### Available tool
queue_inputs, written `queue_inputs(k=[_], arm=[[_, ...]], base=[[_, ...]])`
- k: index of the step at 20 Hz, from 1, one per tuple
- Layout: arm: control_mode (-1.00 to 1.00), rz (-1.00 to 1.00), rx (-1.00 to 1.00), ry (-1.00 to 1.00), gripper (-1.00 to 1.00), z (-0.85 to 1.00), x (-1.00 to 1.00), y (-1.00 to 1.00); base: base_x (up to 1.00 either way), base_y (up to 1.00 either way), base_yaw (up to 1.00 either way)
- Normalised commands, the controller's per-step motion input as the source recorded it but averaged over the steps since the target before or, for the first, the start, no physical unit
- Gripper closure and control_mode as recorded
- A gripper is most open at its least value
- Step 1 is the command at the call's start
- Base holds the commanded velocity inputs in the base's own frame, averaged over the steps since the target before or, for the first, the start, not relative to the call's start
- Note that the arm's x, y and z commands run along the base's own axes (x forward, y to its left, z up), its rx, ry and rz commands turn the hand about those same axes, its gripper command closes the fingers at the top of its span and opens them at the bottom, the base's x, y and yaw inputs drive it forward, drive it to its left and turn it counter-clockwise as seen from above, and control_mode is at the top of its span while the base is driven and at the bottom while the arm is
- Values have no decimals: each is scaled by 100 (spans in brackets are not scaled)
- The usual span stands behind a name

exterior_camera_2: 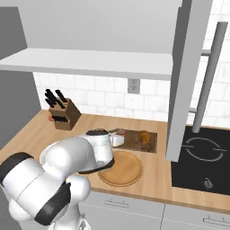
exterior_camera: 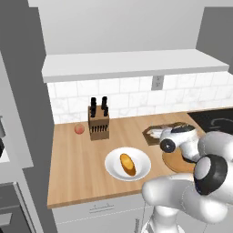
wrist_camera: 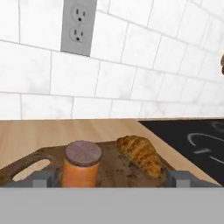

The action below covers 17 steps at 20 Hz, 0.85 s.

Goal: From the different types of pastries on the counter, select a croissant and place it on the cutting board. Then retrieve a jar of jam from the cabinet and place it alongside the croissant on the cutting board.

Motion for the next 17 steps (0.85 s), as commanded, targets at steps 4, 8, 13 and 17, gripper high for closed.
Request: queue_inputs(k=[4, 8, 13, 17], arm=[[-100, 27, 0, 32, -100, 84, -74, 2], [-100, 39, 0, 46, -100, 74, -82, 0], [-100, 38, 0, 31, -100, 34, -100, 11], [-100, 30, 0, 40, -100, 45, -96, 35]], base=[[0, 0, 0], [0, 0, 0], [0, 0, 0], [0, 0, 0]])
